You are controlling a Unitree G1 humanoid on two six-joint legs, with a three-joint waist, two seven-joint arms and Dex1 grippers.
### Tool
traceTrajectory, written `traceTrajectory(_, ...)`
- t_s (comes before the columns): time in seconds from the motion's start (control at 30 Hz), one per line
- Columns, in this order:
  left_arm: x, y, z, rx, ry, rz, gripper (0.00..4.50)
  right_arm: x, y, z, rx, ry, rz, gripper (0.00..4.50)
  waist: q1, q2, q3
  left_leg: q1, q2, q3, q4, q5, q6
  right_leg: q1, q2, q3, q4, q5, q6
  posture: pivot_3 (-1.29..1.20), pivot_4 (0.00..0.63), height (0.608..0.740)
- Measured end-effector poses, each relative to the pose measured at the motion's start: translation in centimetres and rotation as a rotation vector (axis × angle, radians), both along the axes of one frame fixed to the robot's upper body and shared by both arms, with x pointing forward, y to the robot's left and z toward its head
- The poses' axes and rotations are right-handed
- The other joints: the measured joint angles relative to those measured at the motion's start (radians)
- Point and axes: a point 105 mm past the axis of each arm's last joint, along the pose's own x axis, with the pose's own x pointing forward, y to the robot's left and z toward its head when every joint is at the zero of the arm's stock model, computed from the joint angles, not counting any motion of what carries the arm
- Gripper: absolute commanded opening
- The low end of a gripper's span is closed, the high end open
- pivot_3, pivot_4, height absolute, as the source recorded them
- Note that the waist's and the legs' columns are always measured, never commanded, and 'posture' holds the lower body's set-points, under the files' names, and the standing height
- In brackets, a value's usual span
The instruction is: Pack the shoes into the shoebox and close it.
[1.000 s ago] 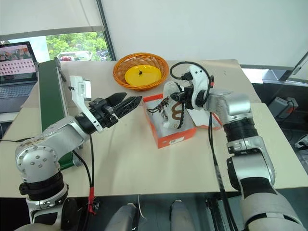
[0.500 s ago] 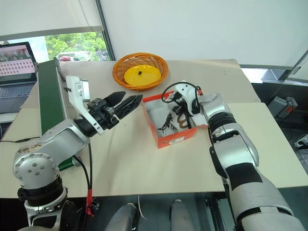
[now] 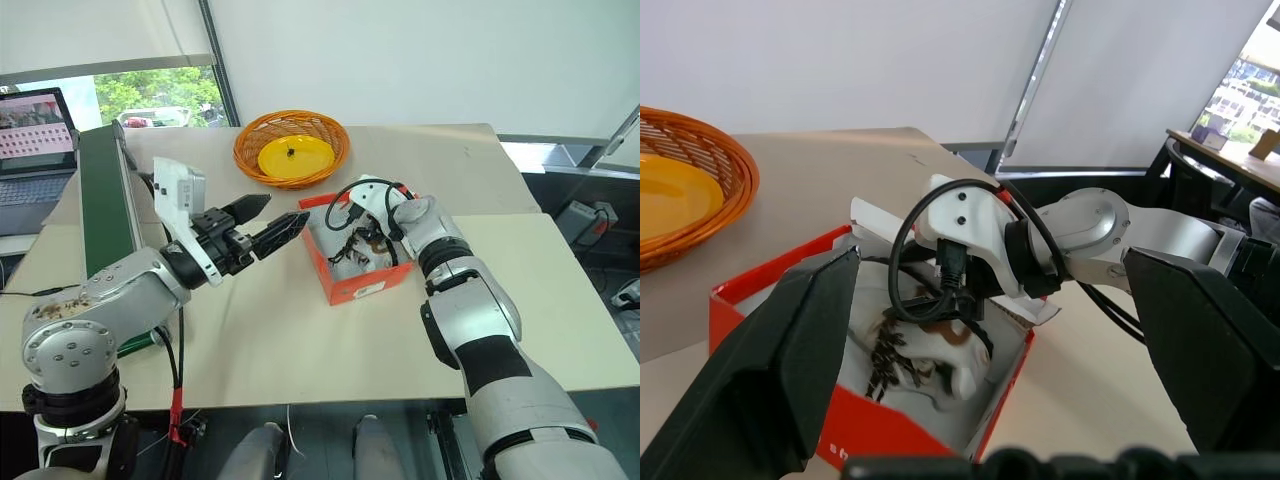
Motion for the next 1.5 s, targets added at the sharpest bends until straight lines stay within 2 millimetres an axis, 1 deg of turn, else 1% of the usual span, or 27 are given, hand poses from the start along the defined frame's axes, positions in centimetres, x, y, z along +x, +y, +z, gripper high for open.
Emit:
traceTrajectory(0.13, 0.0, -0.1, 0.2, -0.002, -0.009, -0.004, 4.50, 0.2, 0.8, 1.6, 0.022, -0.037, 0.026, 4.43, -0.001, 0.000, 0.000, 0.000, 0.000, 0.000, 0.000, 0.000, 0.000, 0.000, 0.000, 0.000, 0.000, 0.000, 0.000, 0.00, 0.150, 0.740)
traceTrajectory(0.23, 0.0, -0.2, 0.3, 0.002, -0.016, -0.010, 4.50, 0.3, 2.1, 3.7, 0.064, -0.077, 0.079, 4.43, -0.002, 0.000, 0.000, 0.000, 0.000, 0.000, 0.000, 0.000, 0.000, 0.000, 0.000, 0.000, 0.000, 0.000, 0.000, 0.00, 0.150, 0.740)
traceTrajectory(0.3, 0.2, 0.1, 0.2, 0.024, -0.022, 0.002, 4.50, -0.2, 3.6, 5.9, 0.152, -0.091, 0.155, 4.43, -0.003, 0.000, 0.000, 0.000, 0.000, 0.000, 0.000, 0.000, 0.000, 0.000, 0.000, 0.000, 0.000, 0.000, 0.000, 0.00, 0.150, 0.740)
traceTrajectory(0.33, 0.4, 0.3, 0.2, 0.035, -0.030, 0.018, 4.50, -0.8, 4.5, 7.4, 0.243, -0.070, 0.198, 4.43, -0.002, 0.000, 0.000, -0.001, 0.000, 0.000, 0.000, 0.000, 0.000, -0.001, 0.001, 0.000, 0.000, 0.000, 0.000, 0.00, 0.150, 0.740)
traceTrajectory(0.37, 1.1, 1.2, 0.1, 0.057, -0.040, 0.071, 4.50, -2.8, 6.3, 11.3, 0.420, -0.063, 0.329, 4.43, 0.001, 0.000, 0.000, 0.000, 0.001, -0.001, 0.000, 0.000, 0.000, 0.000, 0.001, -0.001, 0.000, 0.000, 0.000, 0.00, 0.150, 0.740)
traceTrajectory(0.4, 1.2, 1.3, 0.1, 0.060, -0.039, 0.077, 4.50, -3.0, 6.4, 11.7, 0.431, -0.066, 0.341, 4.43, 0.002, 0.000, 0.000, 0.000, 0.000, -0.001, 0.000, 0.000, 0.000, 0.000, 0.001, -0.001, 0.000, 0.000, 0.000, 0.00, 0.150, 0.740)
traceTrajectory(0.43, 1.4, 1.5, 0.1, 0.065, -0.041, 0.088, 4.50, -3.6, 6.6, 12.3, 0.468, -0.054, 0.369, 4.43, 0.003, 0.000, 0.000, 0.000, 0.000, -0.001, 0.000, 0.000, 0.000, 0.000, 0.000, -0.001, 0.000, 0.000, 0.000, 0.00, 0.150, 0.740)
traceTrajectory(0.47, 2.0, 2.3, -0.2, 0.104, -0.049, 0.152, 4.50, -5.6, 6.4, 12.9, 0.540, -0.034, 0.463, 4.43, 0.011, 0.000, 0.000, -0.001, 0.000, -0.003, -0.001, 0.000, 0.000, 0.001, 0.001, -0.003, -0.001, 0.000, 0.000, 0.00, 0.150, 0.740)
traceTrajectory(0.5, 2.8, 3.7, -0.6, 0.142, -0.050, 0.236, 4.50, -7.3, 5.9, 12.7, 0.573, -0.009, 0.537, 4.43, 0.017, 0.000, 0.000, -0.001, 0.000, -0.005, 0.000, -0.001, 0.001, 0.002, 0.001, -0.004, -0.001, 0.000, 0.000, 0.00, 0.150, 0.740)
traceTrajectory(0.53, 4.2, 6.5, -1.2, 0.193, -0.034, 0.385, 4.50, -9.1, 5.1, 11.9, 0.588, 0.039, 0.595, 4.43, 0.021, 0.000, 0.000, -0.001, -0.001, -0.004, 0.000, -0.001, 0.001, 0.001, 0.000, -0.003, 0.000, 0.000, 0.000, 0.00, 0.150, 0.740)
traceTrajectory(0.57, 5.0, 8.9, -1.5, 0.239, -0.032, 0.506, 4.50, -10.2, 4.1, 10.7, 0.586, 0.091, 0.608, 4.43, 0.023, 0.000, 0.000, -0.002, -0.001, -0.004, 0.000, -0.001, 0.001, 0.001, 0.000, -0.003, -0.001, 0.000, 0.000, 0.00, 0.150, 0.740)
traceTrajectory(0.63, 5.8, 12.2, -1.6, 0.279, -0.044, 0.681, 4.50, -11.9, 2.3, 8.6, 0.594, 0.206, 0.600, 4.43, 0.026, 0.000, 0.000, -0.002, -0.001, -0.003, 0.000, -0.001, 0.001, 0.000, -0.001, -0.002, -0.001, 0.000, 0.001, 0.00, 0.150, 0.740)
traceTrajectory(0.67, 5.9, 12.8, -1.4, 0.283, -0.055, 0.721, 4.50, -12.4, 2.2, 8.5, 0.602, 0.229, 0.610, 4.43, 0.025, 0.000, 0.000, -0.001, -0.001, -0.002, 0.000, -0.001, 0.001, 0.000, -0.001, -0.002, -0.001, 0.000, 0.001, 0.00, 0.150, 0.740)
traceTrajectory(0.7, 6.0, 13.5, -1.1, 0.285, -0.073, 0.770, 4.50, -13.3, 2.5, 8.8, 0.614, 0.246, 0.641, 4.43, 0.019, 0.000, 0.000, 0.000, 0.000, -0.002, 0.000, -0.001, 0.001, 0.000, 0.000, -0.001, 0.000, 0.000, 0.000, 0.00, 0.150, 0.740)
traceTrajectory(0.77, 6.0, 14.2, -1.0, 0.297, -0.086, 0.827, 4.50, -14.3, 2.9, 10.1, 0.634, 0.238, 0.696, 4.43, 0.010, 0.000, 0.000, 0.001, 0.001, -0.002, 0.000, -0.001, 0.001, 0.001, 0.001, -0.001, 0.000, 0.001, 0.000, 0.00, 0.150, 0.740)
traceTrajectory(0.8, 5.9, 14.5, -1.0, 0.297, -0.086, 0.850, 4.50, -14.4, 2.9, 10.4, 0.641, 0.236, 0.704, 4.43, 0.007, 0.000, 0.000, 0.001, 0.001, -0.002, 0.000, -0.001, 0.001, 0.001, 0.001, -0.001, 0.000, 0.001, 0.000, 0.00, 0.150, 0.740)
traceTrajectory(0.87, 5.6, 16.0, -1.5, 0.278, -0.068, 0.924, 4.50, -14.6, 3.0, 11.0, 0.666, 0.237, 0.714, 4.43, 0.001, 0.000, 0.000, 0.001, 0.001, -0.001, 0.000, -0.001, 0.001, 0.001, 0.001, -0.001, 0.000, 0.001, 0.000, 0.00, 0.150, 0.740)
traceTrajectory(0.97, 5.0, 17.7, -2.7, 0.262, -0.022, 1.006, 4.50, -14.6, 3.4, 10.8, 0.674, 0.249, 0.720, 4.43, 0.004, 0.000, 0.000, 0.000, 0.001, -0.002, 0.000, -0.001, 0.001, 0.000, 0.001, -0.002, 0.001, 0.001, 0.000, 0.00, 0.150, 0.740)
traceTrajectory(1.13, 3.8, 20.5, -4.2, 0.211, 0.037, 1.160, 4.50, -15.0, 4.8, 9.7, 0.675, 0.277, 0.746, 4.43, 0.009, 0.000, 0.000, 0.000, 0.000, -0.002, 0.000, -0.001, 0.001, 0.000, 0.000, -0.002, 0.000, 0.001, 0.000, 0.00, 0.150, 0.740)
traceTrajectory(1.2, 3.4, 21.3, -5.3, 0.212, 0.072, 1.208, 4.50, -15.2, 5.7, 9.1, 0.674, 0.277, 0.760, 4.43, 0.009, 0.000, 0.000, 0.000, 0.000, -0.002, 0.000, -0.001, 0.001, 0.000, 0.000, -0.002, 0.001, 0.001, 0.000, 0.00, 0.150, 0.740)
traceTrajectory(1.27, 3.3, 21.6, -6.2, 0.218, 0.101, 1.224, 4.50, -15.4, 6.5, 8.5, 0.663, 0.270, 0.772, 4.43, 0.009, -0.001, 0.000, 0.000, 0.001, -0.002, 0.000, -0.001, 0.001, 0.000, 0.000, -0.002, 0.001, 0.001, 0.000, 0.00, 0.150, 0.740)
traceTrajectory(1.33, 3.2, 21.6, -6.9, 0.217, 0.117, 1.227, 4.50, -15.5, 7.3, 7.5, 0.635, 0.261, 0.779, 4.43, 0.009, -0.001, -0.001, 0.000, 0.001, -0.002, 0.000, -0.001, 0.001, 0.000, 0.000, -0.002, 0.001, 0.001, 0.000, 0.00, 0.150, 0.740)
traceTrajectory(1.5, 3.7, 21.5, -8.3, 0.225, 0.142, 1.219, 4.50, -15.2, 9.4, 5.5, 0.578, 0.226, 0.786, 4.43, 0.008, -0.001, -0.001, 0.001, 0.001, -0.002, 0.000, 0.000, 0.000, 0.000, 0.000, -0.002, 0.001, 0.002, 0.000, 0.00, 0.150, 0.740)
